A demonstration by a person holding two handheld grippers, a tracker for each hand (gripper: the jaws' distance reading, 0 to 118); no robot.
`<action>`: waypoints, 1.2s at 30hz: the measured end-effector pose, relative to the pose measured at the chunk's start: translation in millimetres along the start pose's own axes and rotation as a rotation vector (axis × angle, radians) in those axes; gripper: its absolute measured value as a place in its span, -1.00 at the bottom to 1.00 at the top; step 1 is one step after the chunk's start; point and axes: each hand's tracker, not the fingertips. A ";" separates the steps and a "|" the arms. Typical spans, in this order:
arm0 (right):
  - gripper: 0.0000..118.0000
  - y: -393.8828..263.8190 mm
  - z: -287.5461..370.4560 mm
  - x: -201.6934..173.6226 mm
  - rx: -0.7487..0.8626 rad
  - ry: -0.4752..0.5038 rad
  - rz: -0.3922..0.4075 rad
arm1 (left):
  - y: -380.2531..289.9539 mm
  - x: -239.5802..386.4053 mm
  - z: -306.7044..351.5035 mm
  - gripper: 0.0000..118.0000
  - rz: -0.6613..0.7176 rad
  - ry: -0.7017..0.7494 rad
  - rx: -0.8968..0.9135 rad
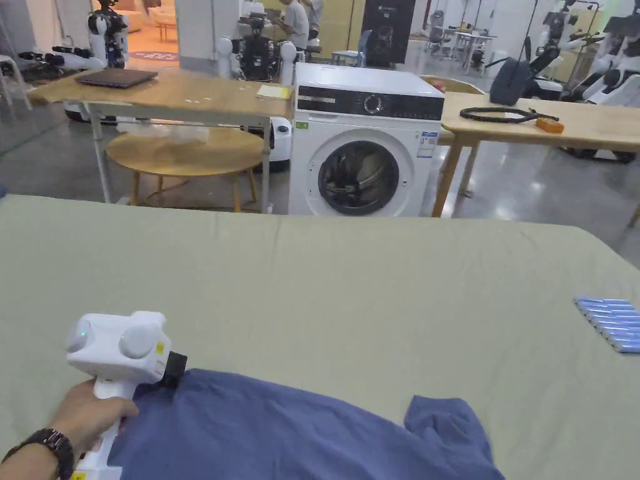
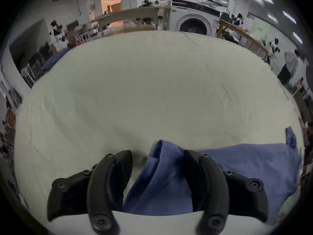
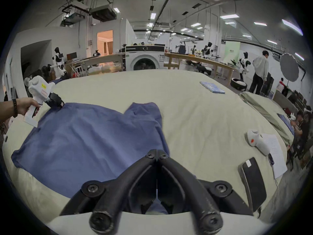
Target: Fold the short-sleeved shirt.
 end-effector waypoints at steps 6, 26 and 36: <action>-1.00 1.4 6.7 32.0 -0.018 -0.044 -0.040 | -10.8 -9.1 -24.3 -0.96 -0.098 -0.031 -0.005; 0.07 3.7 -48.2 92.4 -0.305 0.093 -0.054 | -100.3 -51.4 166.4 -1.00 0.028 -0.111 0.285; -0.67 -16.3 -65.4 70.7 -0.357 0.095 0.007 | -137.7 -54.3 189.4 -1.00 0.061 -0.103 0.286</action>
